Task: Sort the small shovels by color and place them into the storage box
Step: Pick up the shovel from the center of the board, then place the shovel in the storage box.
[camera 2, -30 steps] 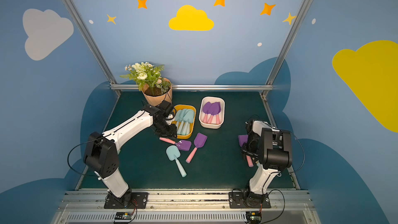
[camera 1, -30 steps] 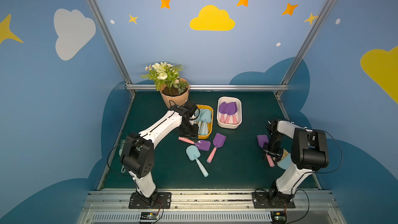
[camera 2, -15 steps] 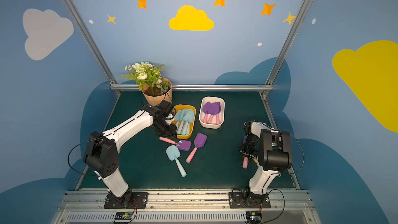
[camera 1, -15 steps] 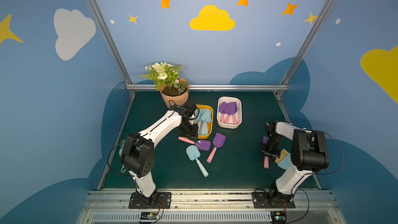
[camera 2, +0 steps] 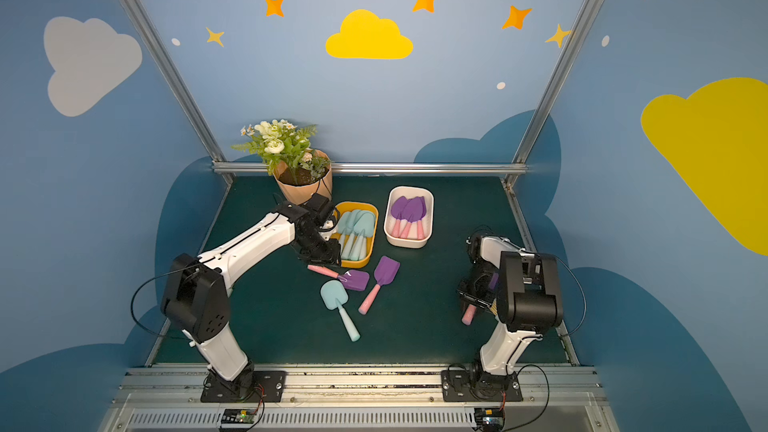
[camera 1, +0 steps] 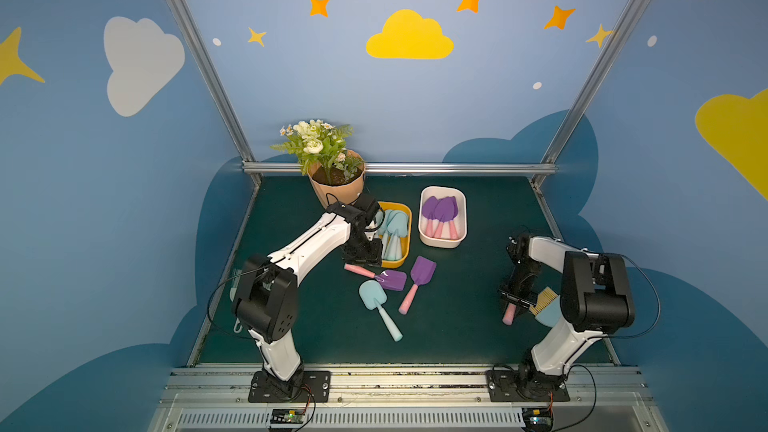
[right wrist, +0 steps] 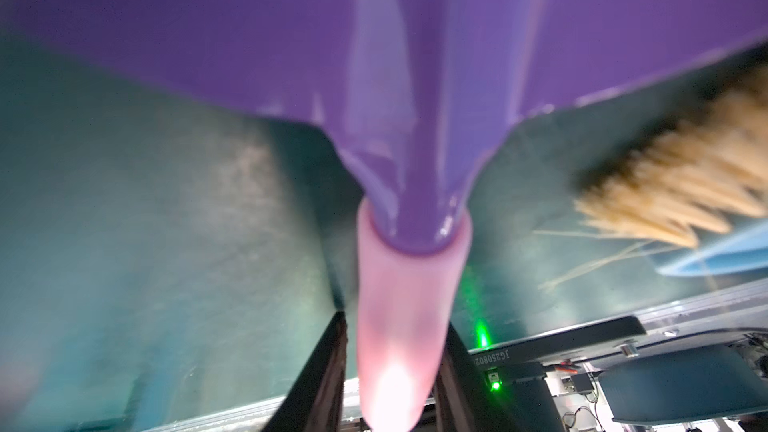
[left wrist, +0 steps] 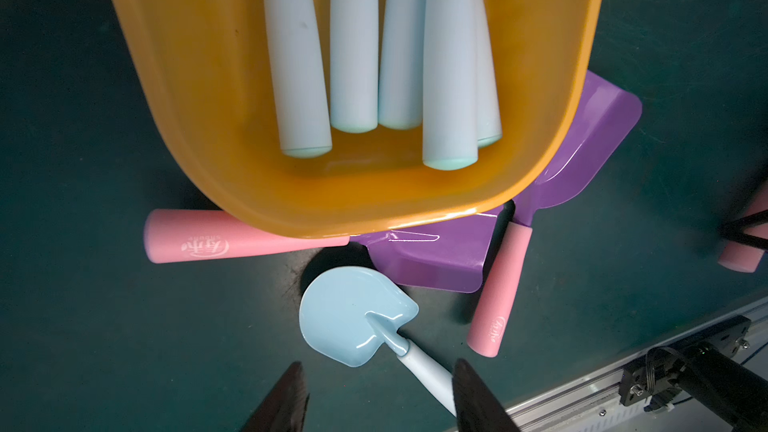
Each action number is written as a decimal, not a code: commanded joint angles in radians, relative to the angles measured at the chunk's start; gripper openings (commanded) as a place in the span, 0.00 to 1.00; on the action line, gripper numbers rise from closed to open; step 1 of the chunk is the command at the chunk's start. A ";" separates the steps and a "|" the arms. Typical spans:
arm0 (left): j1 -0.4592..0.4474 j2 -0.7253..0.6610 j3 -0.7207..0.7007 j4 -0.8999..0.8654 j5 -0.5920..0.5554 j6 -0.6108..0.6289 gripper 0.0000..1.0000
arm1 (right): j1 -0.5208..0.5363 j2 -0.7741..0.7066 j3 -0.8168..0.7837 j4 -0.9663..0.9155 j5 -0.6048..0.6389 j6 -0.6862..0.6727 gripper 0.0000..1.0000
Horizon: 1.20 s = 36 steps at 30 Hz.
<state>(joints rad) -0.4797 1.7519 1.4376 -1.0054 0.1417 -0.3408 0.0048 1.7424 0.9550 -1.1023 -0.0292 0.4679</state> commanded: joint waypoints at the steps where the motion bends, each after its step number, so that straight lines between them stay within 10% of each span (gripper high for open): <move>1: 0.006 -0.035 -0.014 -0.025 0.003 -0.002 0.48 | 0.009 -0.025 -0.016 -0.002 -0.015 0.020 0.30; 17: 0.002 -0.162 -0.047 -0.074 -0.026 -0.042 0.48 | 0.117 -0.171 0.172 -0.212 0.074 0.030 0.10; 36: -0.025 -0.298 -0.074 -0.169 -0.074 -0.139 0.48 | 0.278 0.196 1.127 -0.584 0.116 -0.013 0.08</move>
<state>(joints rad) -0.5007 1.4883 1.3647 -1.1316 0.0780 -0.4606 0.2646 1.8828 1.9816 -1.5810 0.0719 0.4652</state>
